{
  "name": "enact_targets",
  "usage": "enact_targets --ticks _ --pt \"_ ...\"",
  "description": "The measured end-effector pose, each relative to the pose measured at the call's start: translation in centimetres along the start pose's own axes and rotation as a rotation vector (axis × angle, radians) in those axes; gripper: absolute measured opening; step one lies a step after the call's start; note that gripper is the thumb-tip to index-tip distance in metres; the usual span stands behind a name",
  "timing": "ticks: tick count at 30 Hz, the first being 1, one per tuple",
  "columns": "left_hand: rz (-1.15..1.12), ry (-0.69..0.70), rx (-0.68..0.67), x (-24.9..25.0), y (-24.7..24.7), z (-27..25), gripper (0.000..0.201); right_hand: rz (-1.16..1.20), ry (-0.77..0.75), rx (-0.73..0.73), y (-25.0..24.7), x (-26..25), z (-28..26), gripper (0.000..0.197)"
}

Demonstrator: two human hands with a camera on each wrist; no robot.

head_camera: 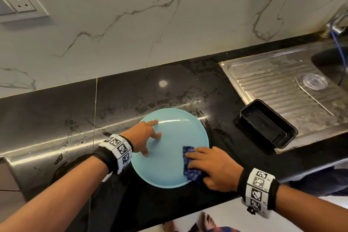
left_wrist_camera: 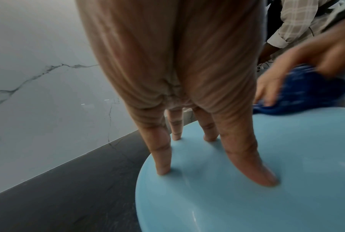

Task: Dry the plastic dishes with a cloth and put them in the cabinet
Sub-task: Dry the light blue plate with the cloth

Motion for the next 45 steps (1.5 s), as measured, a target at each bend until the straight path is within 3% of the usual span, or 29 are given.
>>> enact_targets --ticks 6,10,15,18,23,28,34,36,40,43,45 --pt "-0.057 0.002 0.029 -0.1 0.1 0.1 0.086 0.050 0.294 0.136 -6.3 5.7 6.5 0.055" --pt "-0.141 -0.004 0.084 -0.9 0.3 0.0 0.091 -0.090 0.221 0.039 -5.1 2.5 9.9 0.061" --pt "-0.324 -0.096 0.145 -2.7 2.0 -0.7 0.116 -0.142 -0.026 -0.156 -0.5 -1.5 6.4 0.064" --pt "-0.383 -0.145 0.140 -3.1 2.7 -0.8 0.115 -0.089 0.050 -0.137 -2.2 0.8 5.2 0.066" --pt "-0.384 -0.139 0.150 -3.1 2.4 -0.6 0.112 -0.059 0.286 0.026 -6.8 4.7 9.8 0.059" --pt "-0.396 -0.136 0.167 -3.2 2.5 -0.6 0.115 -0.152 0.192 0.026 -5.1 0.1 14.5 0.051" --pt "-0.397 -0.146 0.166 -3.3 2.7 -0.5 0.116 -0.170 -0.043 -0.165 -0.5 -3.5 9.6 0.062" --pt "-0.395 -0.151 0.161 -3.2 2.6 -0.4 0.115 -0.115 0.027 -0.166 -1.4 -1.4 8.0 0.065" --pt "-0.381 -0.150 0.153 -2.7 2.7 -0.1 0.115 -0.118 0.234 -0.022 -6.1 2.9 9.0 0.063" --pt "-0.371 -0.154 0.141 -2.7 2.5 0.0 0.113 -0.146 0.250 0.018 -6.4 2.0 11.9 0.058" --pt "-0.371 -0.160 0.139 -2.6 2.3 0.0 0.113 -0.159 0.200 -0.028 -4.5 -0.2 13.3 0.061"
Point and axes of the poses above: each hand's wrist, its own z-axis towards the middle knuckle, its own y-axis out of the palm, x = y × z, the point moved 9 cm from there along z, towards the middle knuckle, and after that the axes turned 14 degrees about z, right-handed, at the moved point
